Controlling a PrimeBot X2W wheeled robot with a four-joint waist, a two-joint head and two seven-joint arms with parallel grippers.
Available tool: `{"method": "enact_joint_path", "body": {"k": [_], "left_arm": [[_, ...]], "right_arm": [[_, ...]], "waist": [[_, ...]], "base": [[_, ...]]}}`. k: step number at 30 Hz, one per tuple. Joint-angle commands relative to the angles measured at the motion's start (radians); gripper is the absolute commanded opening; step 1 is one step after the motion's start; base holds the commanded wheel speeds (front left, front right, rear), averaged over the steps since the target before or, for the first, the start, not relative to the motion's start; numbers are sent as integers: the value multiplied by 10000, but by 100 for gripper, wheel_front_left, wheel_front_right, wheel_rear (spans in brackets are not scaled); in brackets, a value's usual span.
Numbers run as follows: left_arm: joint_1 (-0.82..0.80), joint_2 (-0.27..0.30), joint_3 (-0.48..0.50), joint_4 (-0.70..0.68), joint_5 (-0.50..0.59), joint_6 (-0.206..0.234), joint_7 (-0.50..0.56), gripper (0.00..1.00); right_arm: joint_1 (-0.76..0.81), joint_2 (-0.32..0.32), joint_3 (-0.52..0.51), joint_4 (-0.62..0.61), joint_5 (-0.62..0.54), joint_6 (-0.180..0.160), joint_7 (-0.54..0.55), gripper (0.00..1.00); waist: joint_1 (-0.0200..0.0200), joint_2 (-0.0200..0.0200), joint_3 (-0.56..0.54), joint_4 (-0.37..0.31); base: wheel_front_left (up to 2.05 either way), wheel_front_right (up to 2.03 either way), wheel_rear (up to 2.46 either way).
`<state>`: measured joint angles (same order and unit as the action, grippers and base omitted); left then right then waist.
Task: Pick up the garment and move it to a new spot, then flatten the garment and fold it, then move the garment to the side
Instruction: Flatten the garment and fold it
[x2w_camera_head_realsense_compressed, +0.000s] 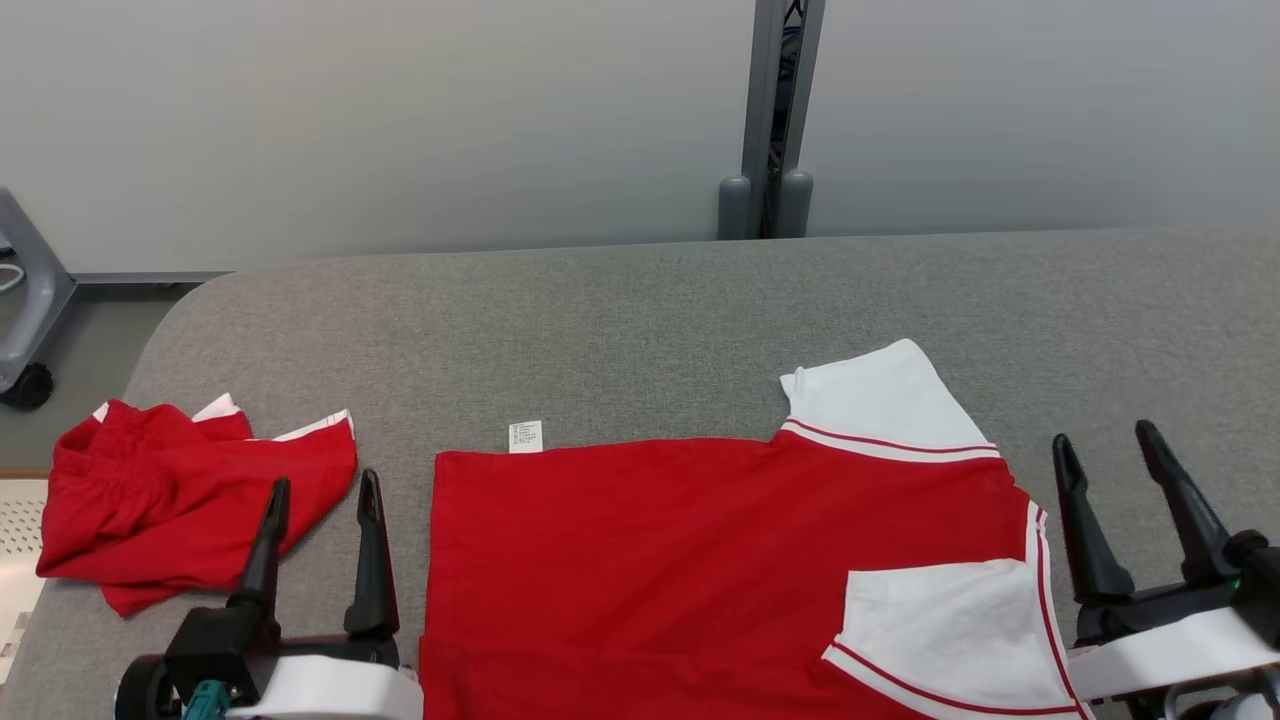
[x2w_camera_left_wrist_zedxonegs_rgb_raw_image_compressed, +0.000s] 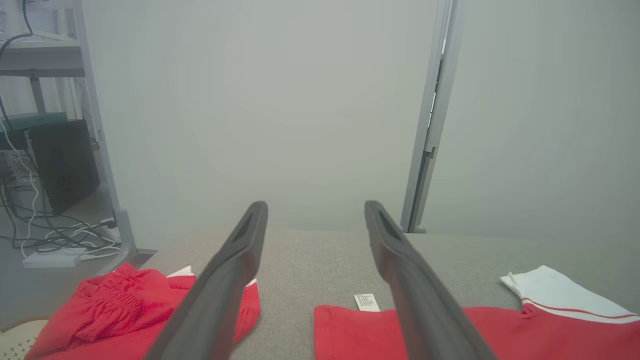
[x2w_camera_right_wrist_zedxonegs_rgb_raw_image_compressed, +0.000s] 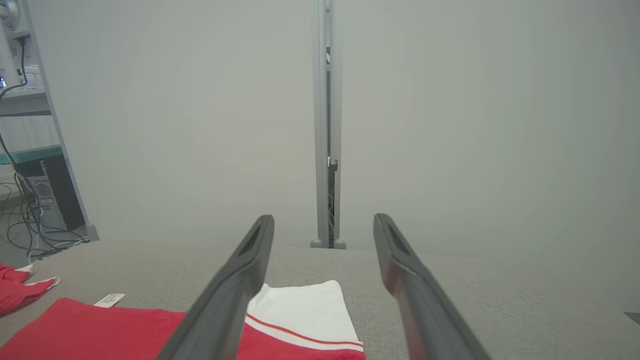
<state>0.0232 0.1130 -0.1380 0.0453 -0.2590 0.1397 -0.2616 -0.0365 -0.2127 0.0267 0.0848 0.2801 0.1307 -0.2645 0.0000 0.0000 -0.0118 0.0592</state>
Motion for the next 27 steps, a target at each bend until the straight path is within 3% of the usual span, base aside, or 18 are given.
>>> {"method": "enact_joint_path", "body": {"k": [1,6,14,18,27], "left_arm": [[247,-128,196,215,36,-180,-27,100],[360,-431,520,667,242,-765,-30,100],[-706,-499,384,2391,485,-1479,-30,100],[-1562,-316,299,3300,577,-1666,72,100],[-3928,403,313,5447,456,-2018,1557,100]], "right_arm": [[135,135,82,42,-303,-2,-7,100],[25,545,21,125,-524,-1,-9,100],[-538,519,-7,348,-625,-1,-10,100],[-764,545,32,378,-624,-1,-10,100],[-1138,847,333,653,-672,-1,-10,100]], "waist": [[0,0,52,-74],[0,0,250,-190],[0,0,947,-312],[0,0,1339,-416],[0,0,2233,-940]], "base": [[0,0,0],[0,0,0],[0,0,0],[0,0,0],[0,0,0]]}}
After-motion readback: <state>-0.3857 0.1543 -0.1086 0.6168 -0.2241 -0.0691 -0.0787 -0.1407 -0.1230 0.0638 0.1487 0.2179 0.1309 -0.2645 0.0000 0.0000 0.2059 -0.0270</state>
